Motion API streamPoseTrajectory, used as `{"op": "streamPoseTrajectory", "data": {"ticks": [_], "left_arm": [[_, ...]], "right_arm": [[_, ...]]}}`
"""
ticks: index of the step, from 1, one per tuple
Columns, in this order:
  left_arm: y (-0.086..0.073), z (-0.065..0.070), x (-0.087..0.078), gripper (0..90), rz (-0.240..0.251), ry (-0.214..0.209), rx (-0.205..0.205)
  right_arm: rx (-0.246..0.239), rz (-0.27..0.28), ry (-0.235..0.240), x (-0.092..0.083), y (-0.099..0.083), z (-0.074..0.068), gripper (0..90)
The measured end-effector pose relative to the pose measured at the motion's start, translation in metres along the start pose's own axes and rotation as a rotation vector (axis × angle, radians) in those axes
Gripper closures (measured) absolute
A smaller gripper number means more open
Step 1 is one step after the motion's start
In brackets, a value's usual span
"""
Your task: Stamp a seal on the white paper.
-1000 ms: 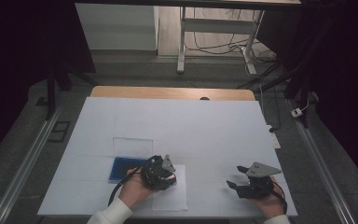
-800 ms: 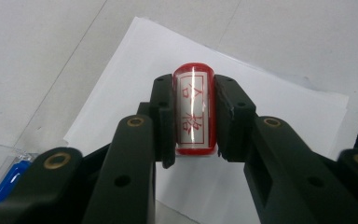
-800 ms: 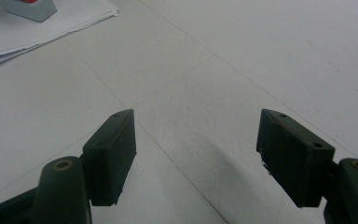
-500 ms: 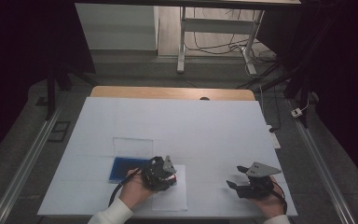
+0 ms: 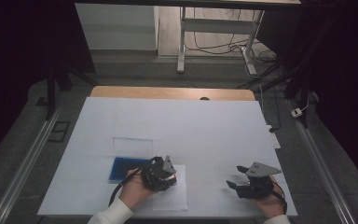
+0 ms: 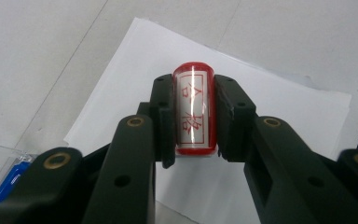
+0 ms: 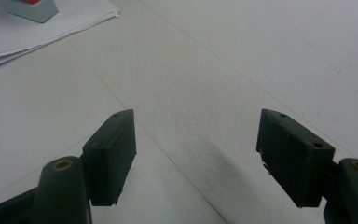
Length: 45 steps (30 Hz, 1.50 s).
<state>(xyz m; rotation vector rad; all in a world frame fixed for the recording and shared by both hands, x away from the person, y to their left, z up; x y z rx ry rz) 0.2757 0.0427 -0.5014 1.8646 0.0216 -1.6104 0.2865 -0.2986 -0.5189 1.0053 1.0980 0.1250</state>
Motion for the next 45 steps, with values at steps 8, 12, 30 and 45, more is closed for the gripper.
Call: {"op": "streamPoseTrajectory", "data": {"ticks": [8, 12, 30, 45], "left_arm": [[0.000, 0.004, -0.001, 70.6, 0.004, 0.026, 0.014], [0.000, 0.004, -0.005, 70.4, 0.014, 0.030, 0.014], [0.002, 0.001, -0.026, 70.2, 0.126, -0.014, -0.007], [-0.004, -0.009, -0.060, 70.2, 0.234, -0.019, -0.045]], "right_arm": [[0.002, -0.001, -0.003, -0.001, -0.001, 0.001, 28.2], [0.002, 0.000, -0.004, -0.001, -0.001, 0.001, 28.2], [0.002, 0.004, -0.004, -0.003, -0.002, 0.003, 28.2], [0.009, 0.005, -0.003, -0.003, -0.002, 0.002, 28.2]]}}
Point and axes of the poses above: each handheld gripper's, and its own axes: x roughly forward along the jaws, y roughly out of its top, z roughly to its right, the point moved 1 cm from there along x, roughly forward along the jaws, and after that the axes turned 4 degrees about -z, right-handed, at the moved point
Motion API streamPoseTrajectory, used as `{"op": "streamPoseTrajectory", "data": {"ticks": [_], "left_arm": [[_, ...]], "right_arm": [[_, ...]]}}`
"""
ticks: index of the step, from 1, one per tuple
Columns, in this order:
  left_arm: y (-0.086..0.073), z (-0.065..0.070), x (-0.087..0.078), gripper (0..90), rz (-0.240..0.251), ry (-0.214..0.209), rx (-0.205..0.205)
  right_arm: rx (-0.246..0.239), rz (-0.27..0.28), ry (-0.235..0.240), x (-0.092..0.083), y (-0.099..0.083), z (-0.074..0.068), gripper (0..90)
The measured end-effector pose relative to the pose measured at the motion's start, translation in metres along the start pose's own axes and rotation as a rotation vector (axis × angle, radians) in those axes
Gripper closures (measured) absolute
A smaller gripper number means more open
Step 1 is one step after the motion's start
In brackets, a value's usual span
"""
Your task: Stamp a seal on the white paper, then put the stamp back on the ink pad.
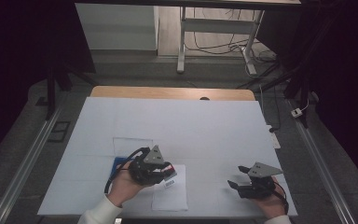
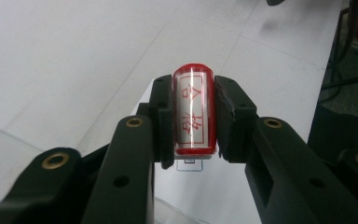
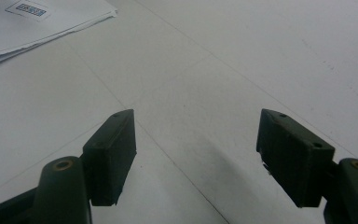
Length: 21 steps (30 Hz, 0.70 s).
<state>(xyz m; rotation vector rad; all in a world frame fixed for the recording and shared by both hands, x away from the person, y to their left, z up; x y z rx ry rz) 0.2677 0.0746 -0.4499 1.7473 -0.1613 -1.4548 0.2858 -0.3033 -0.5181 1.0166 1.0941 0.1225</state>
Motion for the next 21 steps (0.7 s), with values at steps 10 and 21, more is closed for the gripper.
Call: {"op": "streamPoseTrajectory", "data": {"ticks": [10, 21], "left_arm": [[-0.001, -0.005, -0.012, 70.2, 0.019, -0.001, -0.005], [-0.004, -0.010, -0.021, 70.2, 0.032, 0.013, -0.018]], "right_arm": [[0.006, 0.007, 0.000, -0.001, 0.000, 0.000, 28.2], [0.006, 0.008, -0.004, -0.001, 0.000, 0.001, 28.2]]}}
Point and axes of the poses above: each handheld gripper's, and its own axes: x roughly forward along the jaws, y roughly out of its top, z roughly to its right, the point moved 1 cm from there along x, roughly forward along the jaws, and after that the axes turned 4 degrees about -z, right-handed, at the moved point
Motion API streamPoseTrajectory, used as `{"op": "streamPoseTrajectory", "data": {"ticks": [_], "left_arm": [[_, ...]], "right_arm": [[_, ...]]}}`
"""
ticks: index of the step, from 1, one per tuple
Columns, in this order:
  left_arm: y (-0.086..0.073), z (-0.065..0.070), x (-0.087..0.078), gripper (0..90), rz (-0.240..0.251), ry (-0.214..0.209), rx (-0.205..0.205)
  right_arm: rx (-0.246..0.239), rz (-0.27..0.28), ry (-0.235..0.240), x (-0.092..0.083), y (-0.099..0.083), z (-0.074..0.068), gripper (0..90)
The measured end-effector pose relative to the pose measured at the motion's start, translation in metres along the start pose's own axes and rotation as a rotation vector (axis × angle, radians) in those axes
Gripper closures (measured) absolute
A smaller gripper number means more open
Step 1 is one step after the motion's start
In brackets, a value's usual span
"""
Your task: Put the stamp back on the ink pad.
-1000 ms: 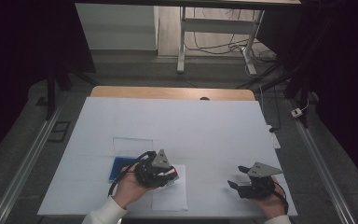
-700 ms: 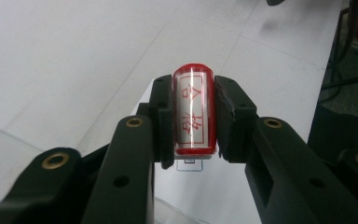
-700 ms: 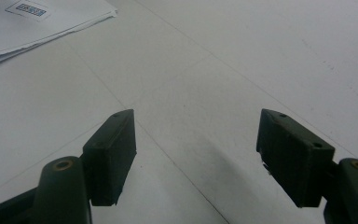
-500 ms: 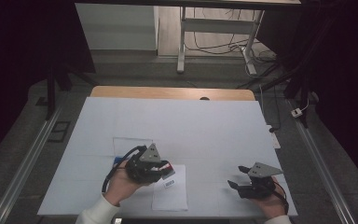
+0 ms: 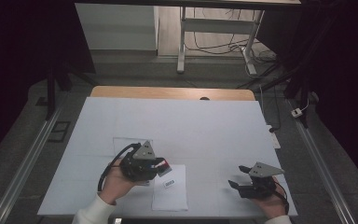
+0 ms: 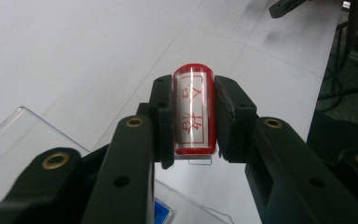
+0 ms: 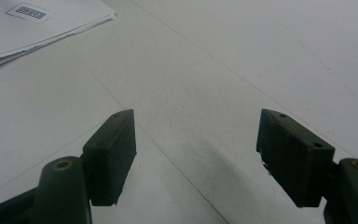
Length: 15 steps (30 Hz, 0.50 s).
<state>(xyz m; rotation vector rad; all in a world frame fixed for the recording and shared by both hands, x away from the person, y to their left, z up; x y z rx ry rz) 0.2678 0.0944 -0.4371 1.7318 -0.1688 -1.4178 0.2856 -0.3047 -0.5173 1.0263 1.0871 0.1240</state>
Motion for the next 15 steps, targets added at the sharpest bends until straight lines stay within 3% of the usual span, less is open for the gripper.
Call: {"op": "streamPoseTrajectory", "data": {"ticks": [15], "left_arm": [[-0.012, -0.020, -0.017, 70.2, 0.003, 0.049, -0.055]], "right_arm": [[-0.001, -0.001, -0.004, -0.001, 0.000, 0.000, 28.2]]}}
Point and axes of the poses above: each handheld gripper's, and its own axes: x roughly forward along the jaws, y roughly out of its top, z roughly to its right, the point moved 1 cm from there along x, roughly forward along the jaws, and after that the axes turned 4 degrees about -z, right-handed, at the moved point
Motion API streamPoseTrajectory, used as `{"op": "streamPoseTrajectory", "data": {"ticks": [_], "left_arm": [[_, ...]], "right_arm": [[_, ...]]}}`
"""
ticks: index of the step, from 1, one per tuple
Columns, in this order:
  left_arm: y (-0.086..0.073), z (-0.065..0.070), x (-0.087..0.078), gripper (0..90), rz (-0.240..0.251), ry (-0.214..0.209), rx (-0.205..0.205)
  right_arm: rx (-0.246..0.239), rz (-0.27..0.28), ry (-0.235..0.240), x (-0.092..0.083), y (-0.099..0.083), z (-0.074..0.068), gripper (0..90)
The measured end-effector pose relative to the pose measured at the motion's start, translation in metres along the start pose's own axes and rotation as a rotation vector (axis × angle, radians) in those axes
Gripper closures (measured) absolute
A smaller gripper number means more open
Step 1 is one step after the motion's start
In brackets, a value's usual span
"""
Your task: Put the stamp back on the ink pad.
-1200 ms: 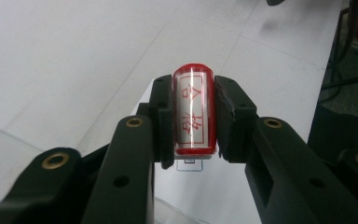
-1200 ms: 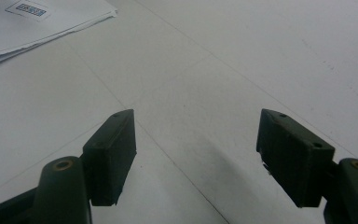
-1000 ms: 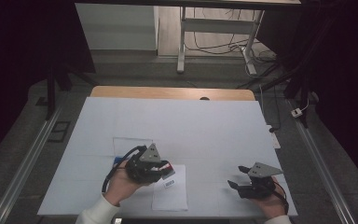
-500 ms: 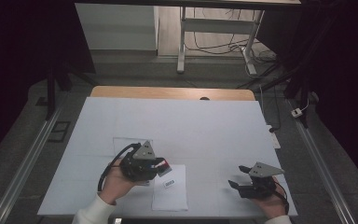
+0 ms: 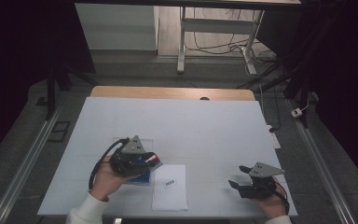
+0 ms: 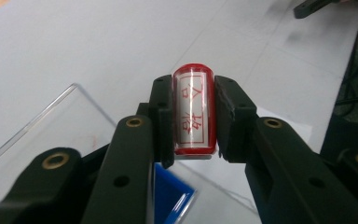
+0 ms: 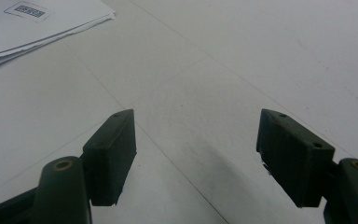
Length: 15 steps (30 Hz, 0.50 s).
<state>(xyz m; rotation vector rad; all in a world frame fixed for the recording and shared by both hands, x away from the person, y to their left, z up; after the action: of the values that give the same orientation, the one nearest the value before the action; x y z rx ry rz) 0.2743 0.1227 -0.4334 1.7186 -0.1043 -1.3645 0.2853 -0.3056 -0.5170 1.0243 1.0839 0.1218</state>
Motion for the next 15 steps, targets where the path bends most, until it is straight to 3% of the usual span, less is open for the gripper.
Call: {"op": "streamPoseTrajectory", "data": {"ticks": [15], "left_arm": [[-0.013, -0.020, -0.005, 70.2, -0.024, 0.060, -0.048]], "right_arm": [[-0.001, -0.004, 0.003, 0.001, 0.000, 0.000, 28.3]]}}
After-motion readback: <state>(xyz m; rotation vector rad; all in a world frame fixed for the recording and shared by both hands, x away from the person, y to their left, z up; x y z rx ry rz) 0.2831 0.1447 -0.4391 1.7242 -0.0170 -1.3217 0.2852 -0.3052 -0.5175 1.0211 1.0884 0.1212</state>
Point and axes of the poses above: each handheld gripper's, and its own axes: x roughly forward along the jaws, y roughly out of its top, z roughly to its right, the point moved 1 cm from there along x, roughly forward along the jaws, and after that the axes turned 4 degrees about -z, right-handed, at the moved point
